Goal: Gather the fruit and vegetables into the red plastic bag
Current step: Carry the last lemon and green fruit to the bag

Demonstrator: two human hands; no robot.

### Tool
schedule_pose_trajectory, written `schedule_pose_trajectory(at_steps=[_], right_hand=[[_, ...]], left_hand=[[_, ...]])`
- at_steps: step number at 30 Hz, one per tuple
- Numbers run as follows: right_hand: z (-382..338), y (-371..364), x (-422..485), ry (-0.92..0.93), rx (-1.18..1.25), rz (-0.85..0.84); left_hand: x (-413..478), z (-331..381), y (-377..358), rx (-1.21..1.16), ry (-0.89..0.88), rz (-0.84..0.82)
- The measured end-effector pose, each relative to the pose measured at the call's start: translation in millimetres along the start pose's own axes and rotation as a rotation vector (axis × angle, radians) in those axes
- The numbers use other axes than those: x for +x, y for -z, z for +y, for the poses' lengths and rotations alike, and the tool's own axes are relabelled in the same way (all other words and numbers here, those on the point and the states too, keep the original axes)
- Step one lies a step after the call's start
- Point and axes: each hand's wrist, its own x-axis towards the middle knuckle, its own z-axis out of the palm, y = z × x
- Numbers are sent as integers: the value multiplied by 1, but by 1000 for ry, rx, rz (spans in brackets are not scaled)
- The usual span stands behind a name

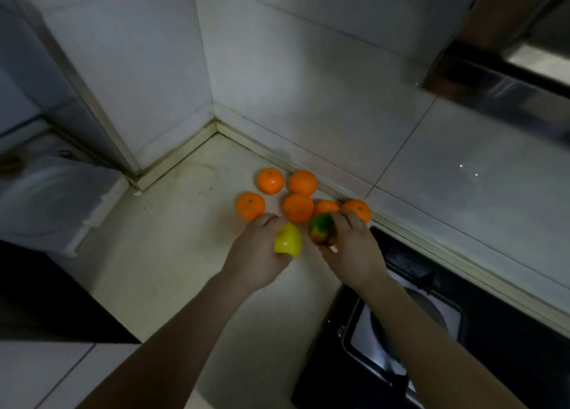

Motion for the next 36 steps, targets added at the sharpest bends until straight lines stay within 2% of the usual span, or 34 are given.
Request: schedule_pose_trajectory(at_steps=[8,19,29,36], right_hand=[[-63,57,-61,37,27,181],[-142,92,-195,-49,-5,310],[-170,122,-307,-175,-67,396],[-159,143,-363,-230,-100,434]], left_hand=[[-66,21,68,-17,-74,148],[-182,35,116,-47,-176,167],[-256,73,122,-65,-309,129],[-280,115,111,-81,-415,134]])
